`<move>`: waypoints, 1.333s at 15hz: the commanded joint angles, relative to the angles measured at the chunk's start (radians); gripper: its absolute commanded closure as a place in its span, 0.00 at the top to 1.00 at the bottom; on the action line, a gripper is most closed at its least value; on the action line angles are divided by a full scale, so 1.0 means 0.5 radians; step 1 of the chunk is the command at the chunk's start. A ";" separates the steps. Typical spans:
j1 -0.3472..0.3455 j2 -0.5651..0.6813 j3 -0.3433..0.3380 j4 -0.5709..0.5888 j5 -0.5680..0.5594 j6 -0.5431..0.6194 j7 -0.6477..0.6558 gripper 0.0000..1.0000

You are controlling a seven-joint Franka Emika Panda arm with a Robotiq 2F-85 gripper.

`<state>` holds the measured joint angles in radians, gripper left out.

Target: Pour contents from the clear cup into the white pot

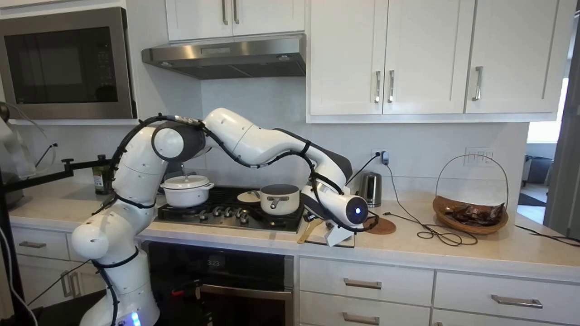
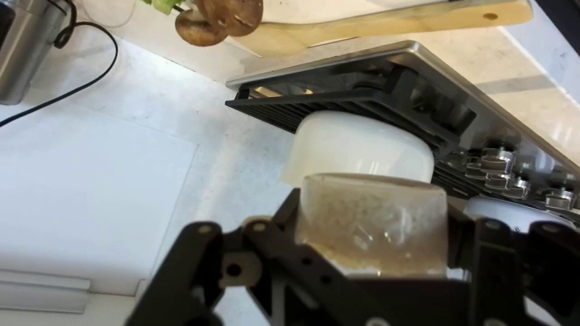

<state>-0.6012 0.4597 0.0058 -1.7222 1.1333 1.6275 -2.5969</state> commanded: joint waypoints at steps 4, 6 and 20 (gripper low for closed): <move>-0.100 -0.295 0.242 -0.181 -0.004 0.232 -0.011 0.35; -0.131 -0.340 0.350 -0.192 -0.006 0.331 -0.011 0.35; -0.340 -0.407 0.962 -0.307 -0.025 0.771 -0.009 0.35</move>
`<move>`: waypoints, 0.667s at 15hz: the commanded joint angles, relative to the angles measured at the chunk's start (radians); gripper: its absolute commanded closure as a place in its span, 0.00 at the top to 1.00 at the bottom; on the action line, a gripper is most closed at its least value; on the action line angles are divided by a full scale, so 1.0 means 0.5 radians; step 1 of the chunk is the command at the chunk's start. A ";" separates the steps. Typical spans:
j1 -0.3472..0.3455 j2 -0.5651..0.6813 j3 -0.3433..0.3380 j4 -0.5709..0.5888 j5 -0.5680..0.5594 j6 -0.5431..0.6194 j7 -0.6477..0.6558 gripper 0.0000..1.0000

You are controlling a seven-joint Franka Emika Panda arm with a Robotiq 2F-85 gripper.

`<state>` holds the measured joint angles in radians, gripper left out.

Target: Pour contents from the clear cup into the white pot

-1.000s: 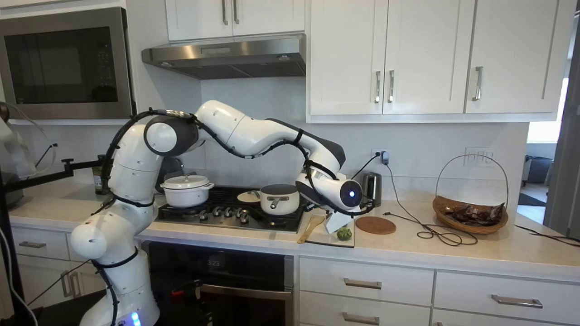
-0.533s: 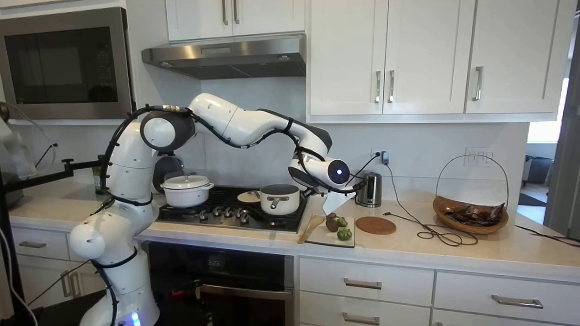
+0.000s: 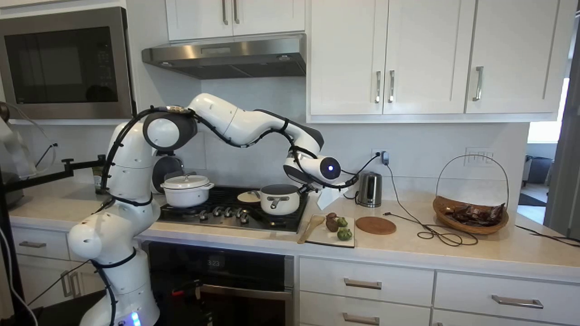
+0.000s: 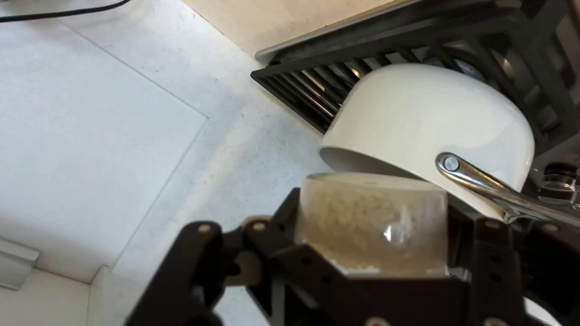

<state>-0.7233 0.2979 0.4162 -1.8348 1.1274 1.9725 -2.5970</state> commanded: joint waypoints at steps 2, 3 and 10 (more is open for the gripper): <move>-0.156 -0.083 0.244 -0.093 -0.028 0.119 -0.009 0.35; -0.191 -0.083 0.303 -0.100 -0.037 0.138 -0.009 0.35; -0.530 -0.055 0.805 -0.144 -0.169 0.304 -0.008 0.35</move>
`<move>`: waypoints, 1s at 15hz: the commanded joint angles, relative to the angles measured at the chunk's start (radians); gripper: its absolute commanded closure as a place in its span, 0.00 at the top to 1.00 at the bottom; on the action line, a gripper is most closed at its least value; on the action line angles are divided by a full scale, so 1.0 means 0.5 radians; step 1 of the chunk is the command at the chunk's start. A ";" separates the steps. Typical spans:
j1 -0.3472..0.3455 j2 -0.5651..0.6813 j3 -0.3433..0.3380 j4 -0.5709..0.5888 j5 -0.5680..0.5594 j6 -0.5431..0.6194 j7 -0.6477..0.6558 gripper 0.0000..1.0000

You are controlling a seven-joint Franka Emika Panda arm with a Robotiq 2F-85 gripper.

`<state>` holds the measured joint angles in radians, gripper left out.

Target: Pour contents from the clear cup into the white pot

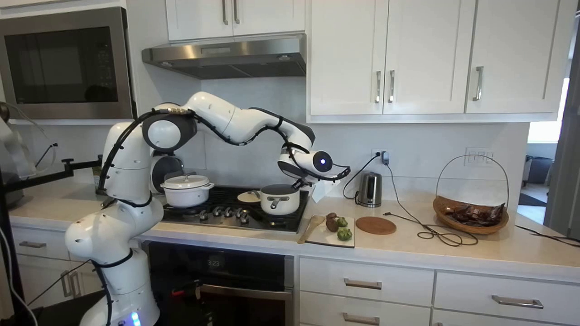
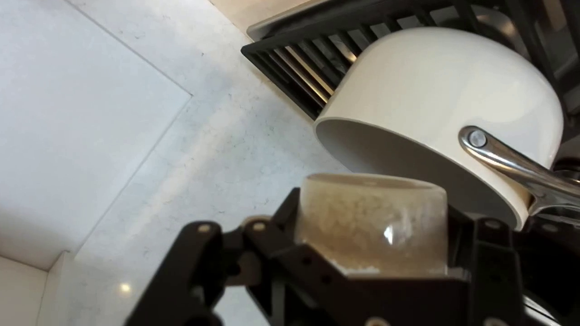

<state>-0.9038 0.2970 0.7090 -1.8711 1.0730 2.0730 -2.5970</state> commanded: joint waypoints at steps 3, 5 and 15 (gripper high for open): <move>-0.378 0.009 0.531 -0.094 -0.180 0.258 -0.008 0.35; -0.538 0.084 0.772 -0.126 -0.287 0.408 -0.008 0.35; -1.227 0.710 1.704 -0.700 -0.988 1.288 -0.022 0.35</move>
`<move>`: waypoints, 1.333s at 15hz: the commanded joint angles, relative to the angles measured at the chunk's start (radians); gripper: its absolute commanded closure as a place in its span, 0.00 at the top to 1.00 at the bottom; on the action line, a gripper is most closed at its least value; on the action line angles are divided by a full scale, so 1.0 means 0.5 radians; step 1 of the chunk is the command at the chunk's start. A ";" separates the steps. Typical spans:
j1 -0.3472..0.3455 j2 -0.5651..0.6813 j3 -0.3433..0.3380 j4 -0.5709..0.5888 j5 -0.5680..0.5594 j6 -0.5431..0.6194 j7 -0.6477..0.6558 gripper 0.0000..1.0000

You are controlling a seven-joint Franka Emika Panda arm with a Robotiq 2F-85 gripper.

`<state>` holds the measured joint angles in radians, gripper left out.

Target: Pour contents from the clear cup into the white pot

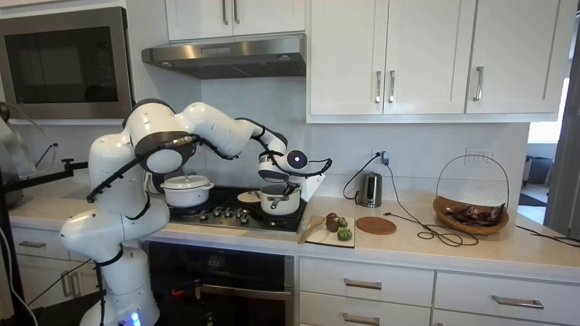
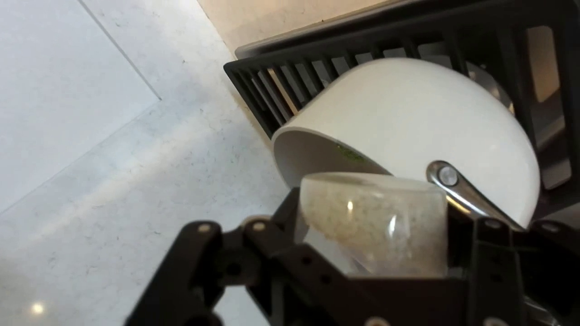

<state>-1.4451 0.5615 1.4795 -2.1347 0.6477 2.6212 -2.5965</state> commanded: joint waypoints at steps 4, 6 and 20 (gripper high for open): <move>-0.185 0.349 0.203 -0.330 -0.314 0.401 -0.001 0.35; -0.159 0.452 0.202 -0.347 -0.436 0.540 0.059 0.35; -0.028 0.909 0.160 -0.331 -1.536 1.026 0.706 0.35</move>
<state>-1.4694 0.9720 1.5579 -2.2922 -0.0373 3.0773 -2.2863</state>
